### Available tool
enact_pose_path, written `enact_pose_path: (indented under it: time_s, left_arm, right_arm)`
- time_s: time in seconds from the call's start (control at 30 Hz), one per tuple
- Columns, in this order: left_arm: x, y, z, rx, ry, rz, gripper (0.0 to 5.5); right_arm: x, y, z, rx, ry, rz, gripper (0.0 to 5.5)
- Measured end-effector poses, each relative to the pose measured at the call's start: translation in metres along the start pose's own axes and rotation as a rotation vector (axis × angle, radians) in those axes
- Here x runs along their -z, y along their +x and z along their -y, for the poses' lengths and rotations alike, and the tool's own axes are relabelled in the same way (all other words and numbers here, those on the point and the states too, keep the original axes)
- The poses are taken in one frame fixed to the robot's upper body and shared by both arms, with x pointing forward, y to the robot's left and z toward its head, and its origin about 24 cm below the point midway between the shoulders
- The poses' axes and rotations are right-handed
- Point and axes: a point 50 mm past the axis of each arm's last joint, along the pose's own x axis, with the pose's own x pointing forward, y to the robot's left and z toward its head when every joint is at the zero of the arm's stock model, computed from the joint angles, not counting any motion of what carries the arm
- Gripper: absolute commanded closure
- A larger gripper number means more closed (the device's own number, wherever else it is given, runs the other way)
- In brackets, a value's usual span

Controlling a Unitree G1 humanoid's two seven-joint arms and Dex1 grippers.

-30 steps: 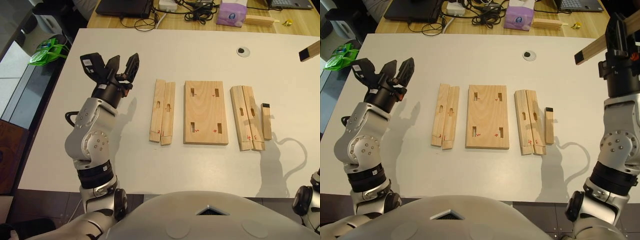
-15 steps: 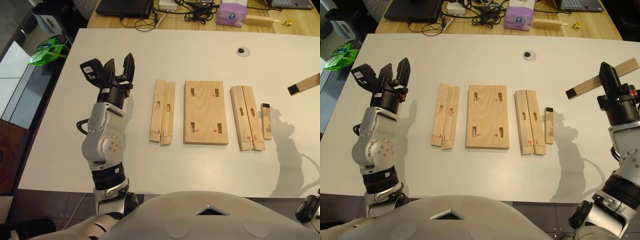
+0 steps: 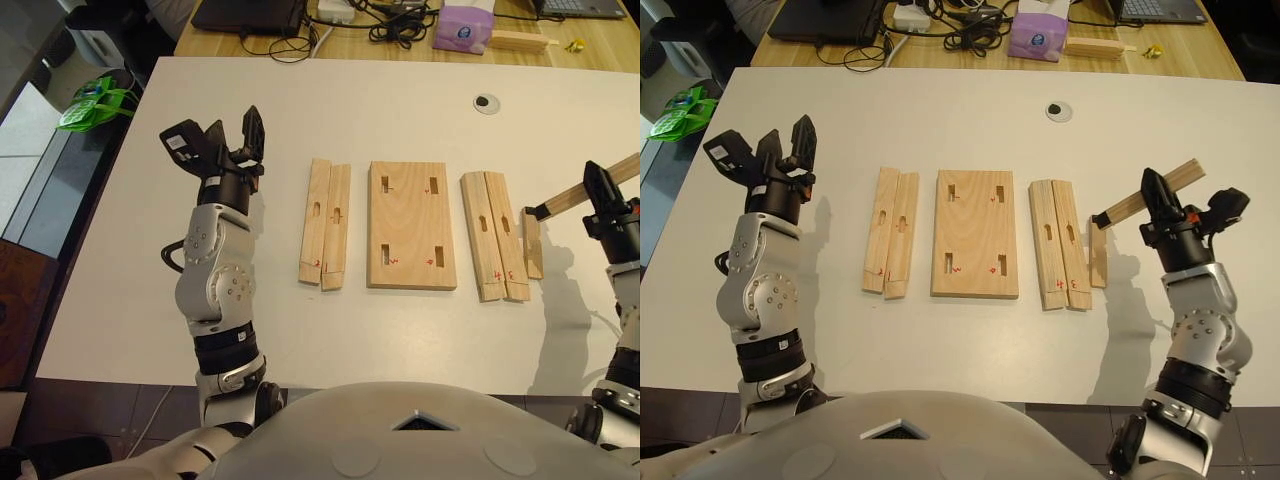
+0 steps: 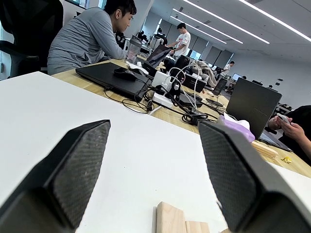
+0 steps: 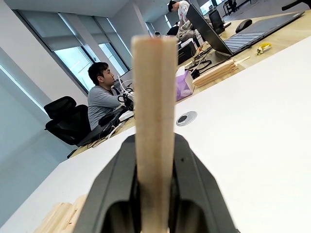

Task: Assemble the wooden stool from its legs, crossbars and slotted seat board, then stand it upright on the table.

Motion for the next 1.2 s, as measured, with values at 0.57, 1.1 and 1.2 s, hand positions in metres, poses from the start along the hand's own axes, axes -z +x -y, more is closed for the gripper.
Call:
enact_pose_path:
  time_s: [0.57, 1.1, 1.2]
  left_arm:
    - [-0.001, 0.005, 0.005, 0.022, 0.001, 0.003, 2.17]
    - [0.0, 0.004, 0.004, 0.015, 0.002, 0.003, 2.17]
    - [0.0, 0.004, 0.004, 0.012, 0.009, 0.003, 2.17]
  right_arm:
    - [0.041, 0.009, 0.0, 0.036, 0.076, 0.011, 5.12]
    - [0.045, 0.007, -0.004, -0.017, -0.161, -0.012, 5.12]
    - [0.047, 0.009, -0.011, -0.045, -0.32, -0.016, 5.12]
